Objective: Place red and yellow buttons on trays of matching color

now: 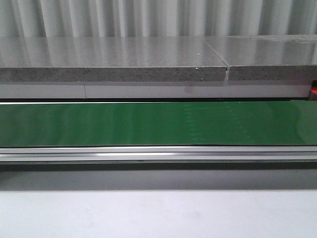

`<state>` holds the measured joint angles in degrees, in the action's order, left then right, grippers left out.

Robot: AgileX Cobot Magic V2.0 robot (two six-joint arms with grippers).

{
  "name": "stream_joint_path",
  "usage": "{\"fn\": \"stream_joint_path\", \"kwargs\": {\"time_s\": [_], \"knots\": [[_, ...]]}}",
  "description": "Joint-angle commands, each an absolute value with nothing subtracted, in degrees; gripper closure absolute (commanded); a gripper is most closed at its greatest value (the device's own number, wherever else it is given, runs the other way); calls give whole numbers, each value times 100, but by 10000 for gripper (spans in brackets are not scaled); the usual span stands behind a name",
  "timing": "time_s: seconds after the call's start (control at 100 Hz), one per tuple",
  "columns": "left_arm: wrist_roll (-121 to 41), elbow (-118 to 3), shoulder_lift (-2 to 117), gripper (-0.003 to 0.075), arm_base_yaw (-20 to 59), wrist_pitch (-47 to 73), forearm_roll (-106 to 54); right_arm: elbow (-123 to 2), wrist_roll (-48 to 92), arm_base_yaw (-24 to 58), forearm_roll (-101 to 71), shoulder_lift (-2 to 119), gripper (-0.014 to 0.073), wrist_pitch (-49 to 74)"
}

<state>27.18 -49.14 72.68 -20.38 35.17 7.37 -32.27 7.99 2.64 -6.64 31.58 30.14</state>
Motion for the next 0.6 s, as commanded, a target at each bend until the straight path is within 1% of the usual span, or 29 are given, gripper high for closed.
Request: {"fn": "stream_joint_path", "kwargs": {"time_s": [0.0,0.24,0.59], "knots": [[2581,-5362,7576,155,-2054,3550,732,-3372,827,268,-669,3152,661,2626],[2171,-5790,8272,155,-2054,3888,629,-3372,827,268,-669,3152,661,2626],[1896,-5801,8443,155,-2054,3831,587,-3372,827,268,-669,3152,661,2626]]}}
